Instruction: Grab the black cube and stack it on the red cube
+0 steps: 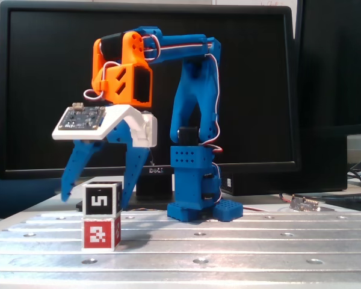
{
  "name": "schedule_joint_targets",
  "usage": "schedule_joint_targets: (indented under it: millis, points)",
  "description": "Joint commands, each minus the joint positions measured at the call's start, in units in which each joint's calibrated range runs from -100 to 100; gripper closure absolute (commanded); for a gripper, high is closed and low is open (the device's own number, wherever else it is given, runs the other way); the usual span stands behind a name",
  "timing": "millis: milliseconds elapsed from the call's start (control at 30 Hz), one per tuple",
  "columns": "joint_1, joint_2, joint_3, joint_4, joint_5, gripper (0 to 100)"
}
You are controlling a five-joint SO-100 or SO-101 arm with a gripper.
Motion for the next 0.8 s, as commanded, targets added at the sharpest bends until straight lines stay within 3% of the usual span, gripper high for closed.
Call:
schedule_joint_targets:
  millis: [0,767]
  points:
    - [0.0,-2.1,-0.2,0.2,-0.1,64]
    - [-3.1,-1.9,-21.2,18.7,-0.6,63]
